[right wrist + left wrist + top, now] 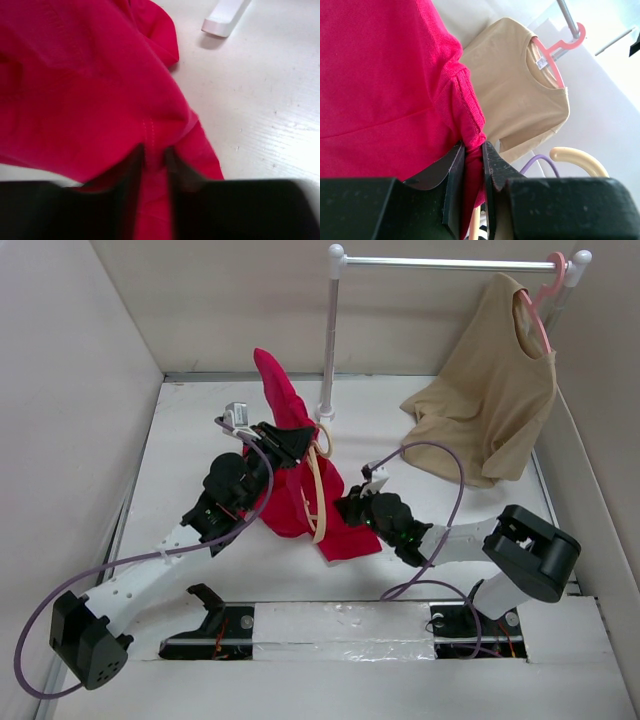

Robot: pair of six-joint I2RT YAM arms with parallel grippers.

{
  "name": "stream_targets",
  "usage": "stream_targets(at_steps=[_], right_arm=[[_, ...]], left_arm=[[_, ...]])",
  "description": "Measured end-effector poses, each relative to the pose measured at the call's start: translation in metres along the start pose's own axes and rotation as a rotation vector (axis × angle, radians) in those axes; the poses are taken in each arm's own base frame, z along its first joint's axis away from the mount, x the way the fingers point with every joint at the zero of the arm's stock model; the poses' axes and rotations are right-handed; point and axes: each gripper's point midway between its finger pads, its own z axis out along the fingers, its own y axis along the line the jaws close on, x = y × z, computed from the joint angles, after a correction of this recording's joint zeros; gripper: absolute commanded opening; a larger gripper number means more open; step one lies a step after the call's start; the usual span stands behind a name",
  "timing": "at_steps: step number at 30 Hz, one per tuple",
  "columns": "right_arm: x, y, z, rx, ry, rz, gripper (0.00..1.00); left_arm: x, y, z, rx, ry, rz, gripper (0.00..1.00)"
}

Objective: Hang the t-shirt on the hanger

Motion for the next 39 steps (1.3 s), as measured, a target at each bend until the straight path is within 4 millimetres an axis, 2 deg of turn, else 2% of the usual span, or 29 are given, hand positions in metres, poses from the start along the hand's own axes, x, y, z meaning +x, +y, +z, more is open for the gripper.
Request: stream_targets(at_steps=[2,8,13,17,22,28,33,39], right_arm=[[0.000,0.002,0.000,-0.010,0.000,0.014,0.00],[0.008,0.012,-0.002,-0.039,0.023,0.035,0.00],[0.018,0.038,-0.016,-0.089,0.072,0.057,0.00],[0.019,0.060,-0.030,-0.139,0.086,0.088,0.00],[0.023,0.072,-0.041,-0.156,0.114,0.105,0.00],[0.042,0.090,-0.055,-0.177,0.165,0.128,0.00],[0.052,0.092,-0.062,-0.174,0.192,0.161,0.00],[0.070,0.114,-0.077,-0.213,0.253,0.159,0.00]], left_arm=[[0.002,0.002,0.003,-0.004,0.003,0.001,0.00],[-0.001,-0.003,0.007,0.016,-0.020,-0.016,0.00],[-0.021,-0.015,0.011,0.058,-0.101,-0.032,0.00],[-0.039,-0.024,0.022,0.064,-0.163,-0.011,0.00],[-0.055,-0.033,0.037,0.063,-0.208,0.033,0.00],[-0.062,-0.018,0.057,0.015,-0.219,0.106,0.00],[-0.067,-0.002,0.067,-0.021,-0.217,0.140,0.00],[-0.064,0.002,0.081,-0.023,-0.197,0.174,0.00]])
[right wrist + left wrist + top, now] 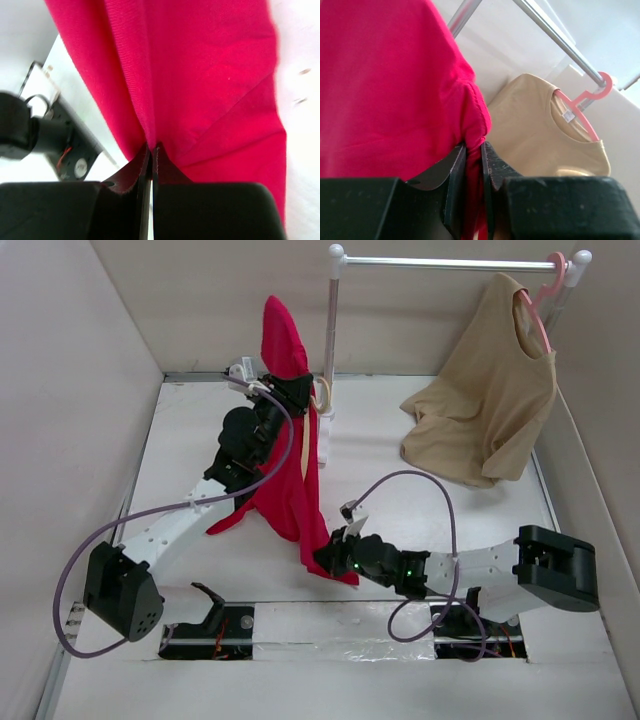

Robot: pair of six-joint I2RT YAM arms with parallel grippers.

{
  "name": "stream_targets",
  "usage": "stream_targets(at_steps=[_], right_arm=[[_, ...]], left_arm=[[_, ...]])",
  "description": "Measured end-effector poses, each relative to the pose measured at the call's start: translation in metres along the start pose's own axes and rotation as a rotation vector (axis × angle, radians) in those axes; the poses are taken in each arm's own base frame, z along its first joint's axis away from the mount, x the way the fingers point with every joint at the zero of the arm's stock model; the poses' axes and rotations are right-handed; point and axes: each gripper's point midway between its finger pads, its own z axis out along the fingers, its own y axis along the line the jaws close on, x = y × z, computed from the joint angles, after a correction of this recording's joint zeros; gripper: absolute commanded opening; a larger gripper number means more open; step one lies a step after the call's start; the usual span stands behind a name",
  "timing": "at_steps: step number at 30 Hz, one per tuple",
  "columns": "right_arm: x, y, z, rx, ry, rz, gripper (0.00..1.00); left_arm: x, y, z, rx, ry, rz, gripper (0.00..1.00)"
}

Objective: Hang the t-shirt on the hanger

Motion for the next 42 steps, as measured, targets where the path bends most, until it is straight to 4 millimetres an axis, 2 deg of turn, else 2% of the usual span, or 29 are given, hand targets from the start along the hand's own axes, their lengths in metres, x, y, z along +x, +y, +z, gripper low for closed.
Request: stream_targets(at_steps=[5,9,12,15,19,26,27,28,29,30,32,33,35,37,38,40,42], right_arm=[[0.011,0.007,-0.008,-0.006,0.045,0.003,0.00],[0.005,0.010,-0.025,0.000,0.061,0.005,0.00],[-0.006,0.014,-0.040,0.008,0.052,-0.004,0.00],[-0.016,0.019,-0.047,0.029,0.056,-0.034,0.00],[-0.020,0.020,-0.044,0.057,0.068,-0.070,0.00],[-0.008,0.011,-0.020,0.137,0.102,-0.113,0.02],[-0.003,0.007,-0.018,0.150,0.115,-0.120,0.05],[0.000,0.004,-0.017,0.158,0.123,-0.121,0.16],[0.003,0.002,-0.016,0.163,0.129,-0.122,0.21],[0.003,0.002,-0.016,0.165,0.130,-0.119,0.34],[0.002,0.001,-0.020,0.163,0.124,-0.114,0.46],[0.000,0.000,-0.023,0.161,0.119,-0.110,0.58],[-0.007,0.002,-0.030,0.151,0.099,-0.110,0.65],[-0.020,0.006,-0.036,0.139,0.066,-0.107,0.65],[-0.027,0.006,-0.038,0.137,0.046,-0.105,0.60],[-0.042,0.000,-0.037,0.152,0.009,-0.108,0.41],[-0.054,-0.014,-0.031,0.189,-0.018,-0.111,0.42]], left_arm=[[0.010,0.012,0.018,-0.008,0.019,0.040,0.00],[0.017,0.028,0.025,-0.014,0.045,0.054,0.00],[0.015,0.028,0.021,0.015,0.030,0.018,0.00],[0.024,0.025,0.001,0.053,0.031,-0.041,0.00],[0.041,0.025,-0.028,0.095,0.065,-0.153,0.00],[0.094,0.054,-0.075,0.054,0.206,-0.298,0.00],[0.098,0.057,-0.080,0.046,0.220,-0.306,0.00],[0.100,0.059,-0.085,0.040,0.229,-0.312,0.00],[0.101,0.059,-0.090,0.042,0.233,-0.317,0.00],[0.100,0.059,-0.094,0.045,0.233,-0.322,0.00],[0.098,0.059,-0.101,0.052,0.227,-0.324,0.00],[0.097,0.059,-0.103,0.055,0.224,-0.324,0.00],[0.097,0.060,-0.107,0.060,0.219,-0.324,0.00],[0.101,0.063,-0.109,0.055,0.224,-0.324,0.00],[0.102,0.064,-0.110,0.052,0.227,-0.324,0.00],[0.102,0.064,-0.110,0.055,0.225,-0.326,0.00],[0.100,0.062,-0.110,0.063,0.221,-0.329,0.00]])
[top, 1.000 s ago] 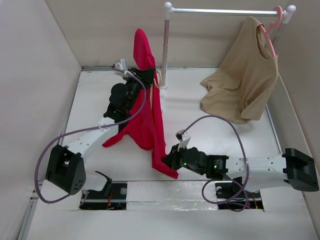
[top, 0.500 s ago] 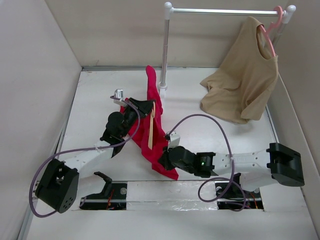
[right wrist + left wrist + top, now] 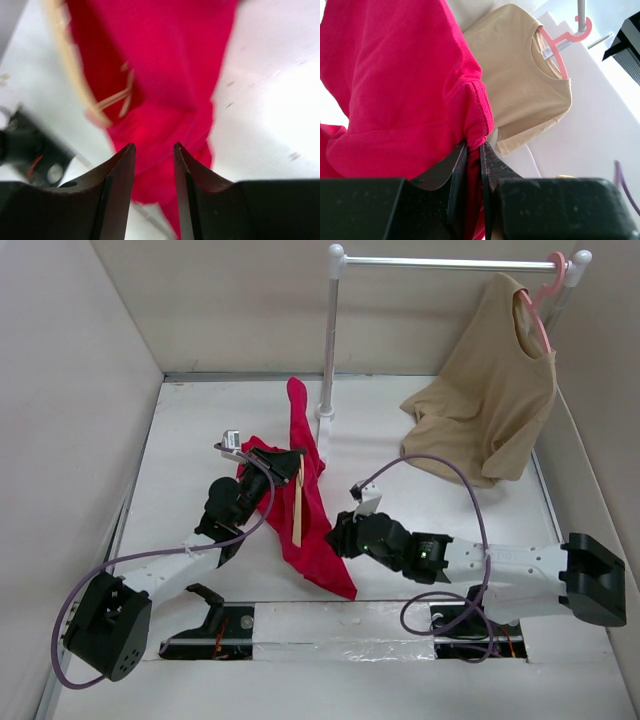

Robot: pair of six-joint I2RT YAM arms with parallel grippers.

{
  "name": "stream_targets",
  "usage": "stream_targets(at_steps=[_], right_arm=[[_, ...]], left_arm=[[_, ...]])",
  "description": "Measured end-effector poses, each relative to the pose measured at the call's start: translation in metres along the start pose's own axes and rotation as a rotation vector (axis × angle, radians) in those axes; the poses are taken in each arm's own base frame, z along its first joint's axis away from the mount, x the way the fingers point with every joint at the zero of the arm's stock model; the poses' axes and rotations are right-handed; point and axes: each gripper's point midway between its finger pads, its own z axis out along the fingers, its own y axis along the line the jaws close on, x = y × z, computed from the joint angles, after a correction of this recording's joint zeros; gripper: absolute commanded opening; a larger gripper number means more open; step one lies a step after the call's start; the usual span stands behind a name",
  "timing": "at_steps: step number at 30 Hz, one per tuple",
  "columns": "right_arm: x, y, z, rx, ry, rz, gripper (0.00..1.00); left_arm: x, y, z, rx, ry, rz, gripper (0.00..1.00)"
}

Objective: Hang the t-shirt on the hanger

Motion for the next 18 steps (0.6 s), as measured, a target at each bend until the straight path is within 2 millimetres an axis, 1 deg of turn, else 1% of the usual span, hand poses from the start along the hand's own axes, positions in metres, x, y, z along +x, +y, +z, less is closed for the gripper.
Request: stream_targets(at_steps=[2,4,7,8,9,12,13,15,16,18], right_arm=[[-0.006,-0.013,0.012,0.040,-0.010,-0.008,0.53],[-0.009,-0.021,0.025,0.075,-0.008,-0.028,0.63],[-0.012,-0.020,0.043,0.091,-0.001,-0.060,0.62],[-0.014,-0.019,0.048,0.091,-0.002,-0.065,0.56],[-0.014,-0.017,0.053,0.085,0.000,-0.072,0.31],[-0.011,-0.015,0.064,0.074,0.010,-0.087,0.05],[-0.009,-0.015,0.065,0.071,0.016,-0.087,0.00],[-0.010,-0.013,0.064,0.058,0.018,-0.081,0.00],[-0.012,-0.011,0.061,0.045,0.013,-0.076,0.00],[-0.020,-0.005,0.048,0.004,-0.003,-0.064,0.00]], left_arm=[[0.000,-0.001,0.000,0.004,0.000,-0.001,0.00],[0.000,-0.001,0.000,0.005,0.002,-0.002,0.00],[-0.001,-0.003,-0.001,0.009,0.000,-0.002,0.00],[-0.001,-0.004,-0.002,0.010,-0.001,-0.002,0.00],[-0.002,-0.006,-0.002,0.014,-0.004,-0.002,0.00],[-0.005,-0.009,-0.003,0.024,-0.010,-0.002,0.00],[-0.005,-0.009,-0.003,0.024,-0.010,-0.002,0.00],[-0.005,-0.009,-0.003,0.022,-0.010,-0.001,0.00],[-0.005,-0.009,-0.003,0.023,-0.012,-0.001,0.00],[-0.006,-0.009,-0.003,0.026,-0.017,0.003,0.00]])
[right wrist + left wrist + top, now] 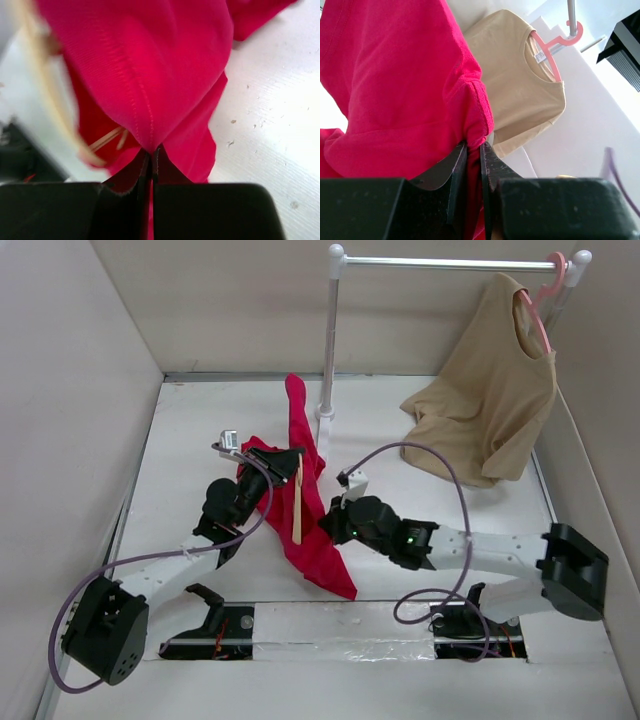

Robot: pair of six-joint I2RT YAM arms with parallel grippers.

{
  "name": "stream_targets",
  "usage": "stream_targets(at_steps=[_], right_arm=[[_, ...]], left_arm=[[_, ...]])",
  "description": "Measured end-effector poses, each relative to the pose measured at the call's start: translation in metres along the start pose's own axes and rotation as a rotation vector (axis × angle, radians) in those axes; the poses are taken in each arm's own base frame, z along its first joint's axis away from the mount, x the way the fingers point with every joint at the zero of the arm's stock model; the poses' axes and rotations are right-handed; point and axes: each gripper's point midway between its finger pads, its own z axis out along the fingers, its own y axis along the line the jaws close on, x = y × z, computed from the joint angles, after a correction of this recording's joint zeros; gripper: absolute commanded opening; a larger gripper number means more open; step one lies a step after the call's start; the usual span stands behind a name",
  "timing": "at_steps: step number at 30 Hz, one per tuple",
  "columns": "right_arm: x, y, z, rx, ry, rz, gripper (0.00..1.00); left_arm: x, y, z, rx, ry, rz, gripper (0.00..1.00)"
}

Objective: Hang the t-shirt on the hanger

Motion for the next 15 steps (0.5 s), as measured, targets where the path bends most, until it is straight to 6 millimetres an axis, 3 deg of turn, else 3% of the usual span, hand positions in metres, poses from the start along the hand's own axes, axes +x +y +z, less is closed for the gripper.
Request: stream_targets(at_steps=[6,8,12,15], right_arm=[[-0.058,0.034,-0.055,-0.167,-0.110,0.045,0.00],[-0.076,0.045,-0.065,-0.197,-0.128,0.045,0.00],[-0.103,0.057,-0.072,-0.231,-0.150,0.043,0.00],[-0.101,0.042,-0.056,-0.193,-0.128,0.049,0.00]], left_arm=[[-0.003,0.006,0.012,-0.011,-0.026,0.019,0.00],[-0.002,0.011,0.017,-0.019,-0.030,0.022,0.00],[0.000,0.018,0.027,-0.030,-0.028,0.003,0.00],[0.005,0.019,0.030,-0.020,-0.005,-0.039,0.00]])
